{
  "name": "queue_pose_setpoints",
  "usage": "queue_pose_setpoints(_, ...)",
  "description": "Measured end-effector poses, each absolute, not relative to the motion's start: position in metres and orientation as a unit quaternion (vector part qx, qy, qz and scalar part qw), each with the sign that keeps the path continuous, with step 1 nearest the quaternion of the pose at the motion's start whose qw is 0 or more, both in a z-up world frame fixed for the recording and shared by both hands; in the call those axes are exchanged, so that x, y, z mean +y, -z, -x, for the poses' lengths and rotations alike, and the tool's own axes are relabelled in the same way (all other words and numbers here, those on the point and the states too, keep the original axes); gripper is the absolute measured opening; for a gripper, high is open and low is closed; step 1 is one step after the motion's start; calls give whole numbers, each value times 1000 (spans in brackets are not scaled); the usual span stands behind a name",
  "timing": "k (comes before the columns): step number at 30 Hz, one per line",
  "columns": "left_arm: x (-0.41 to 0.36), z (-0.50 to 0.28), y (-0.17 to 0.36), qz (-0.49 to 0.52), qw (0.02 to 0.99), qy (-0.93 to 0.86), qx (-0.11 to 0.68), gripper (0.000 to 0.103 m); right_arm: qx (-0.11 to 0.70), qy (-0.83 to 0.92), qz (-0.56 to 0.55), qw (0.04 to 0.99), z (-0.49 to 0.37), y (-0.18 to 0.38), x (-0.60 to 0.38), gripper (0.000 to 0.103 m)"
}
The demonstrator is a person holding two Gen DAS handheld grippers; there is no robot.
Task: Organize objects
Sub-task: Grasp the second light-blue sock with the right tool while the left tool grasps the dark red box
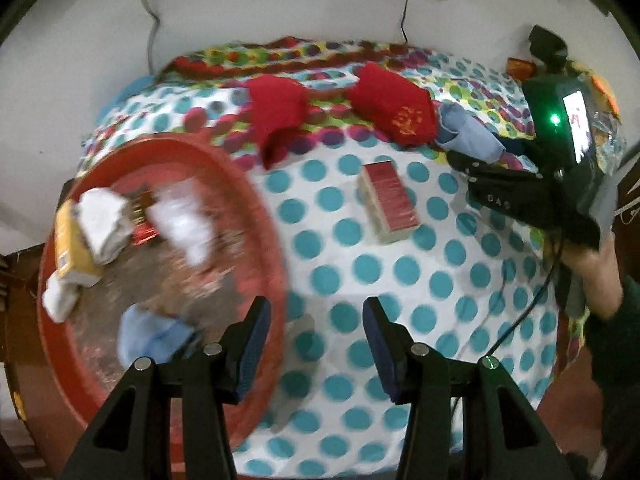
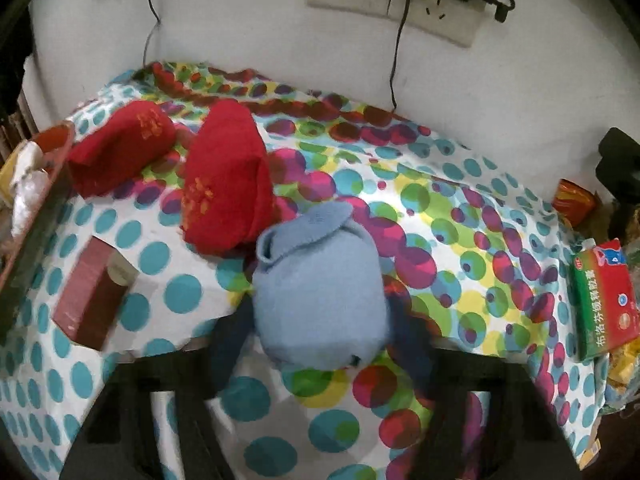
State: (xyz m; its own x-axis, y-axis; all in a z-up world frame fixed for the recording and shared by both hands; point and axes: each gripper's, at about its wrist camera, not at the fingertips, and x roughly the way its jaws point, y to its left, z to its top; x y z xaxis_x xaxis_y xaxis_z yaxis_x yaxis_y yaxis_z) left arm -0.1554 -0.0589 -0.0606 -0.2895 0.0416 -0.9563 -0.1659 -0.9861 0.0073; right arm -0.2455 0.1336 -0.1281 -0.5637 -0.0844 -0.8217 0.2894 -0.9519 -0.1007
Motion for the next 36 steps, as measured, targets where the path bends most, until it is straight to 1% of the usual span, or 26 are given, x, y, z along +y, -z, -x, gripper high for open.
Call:
queue_pose_setpoints(1, -49, 164, 66, 595, 68, -800, 52, 49, 106, 878, -453, 107, 244, 128, 136, 42)
queue_pose_setpoints(2, -44, 168, 69, 595, 70, -799, 48, 49, 99, 880, -451, 106, 241, 126, 139, 40)
queue_pose_setpoints(8, -7, 201, 93, 609, 72, -788, 55, 49, 57, 885, -447, 118, 215, 124, 164, 40)
queue_pose_setpoints(13, 6, 228, 110, 617, 57, -784, 44, 49, 45, 889, -437, 131, 198, 129, 173, 44)
queue_pose_setpoints(16, 8, 238, 115, 607, 36, -792, 58, 49, 69, 890, -434, 124, 196, 129, 165, 46)
queue_pose_setpoints(18, 8, 240, 115, 591, 46, -804, 51, 49, 67, 890, -435, 123, 197, 129, 165, 47)
queue_pose_setpoints(19, 5, 241, 114, 584, 50, -809, 36, 48, 62, 889, -436, 124, 198, 128, 167, 47)
queue_pose_setpoints(20, 2, 241, 114, 581, 54, -812, 21, 34, 62, 890, -436, 122, 198, 128, 167, 47)
queue_pose_setpoints(21, 1, 241, 115, 582, 56, -811, 18, 29, 66, 890, -435, 120, 198, 128, 166, 46)
queue_pose_setpoints(28, -8, 230, 108, 577, 53, -815, 22, 29, 68, 890, -435, 118, 199, 128, 165, 47)
queue_pose_setpoints(36, -8, 209, 89, 570, 58, -819, 35, 29, 68, 890, -435, 118, 199, 128, 166, 47)
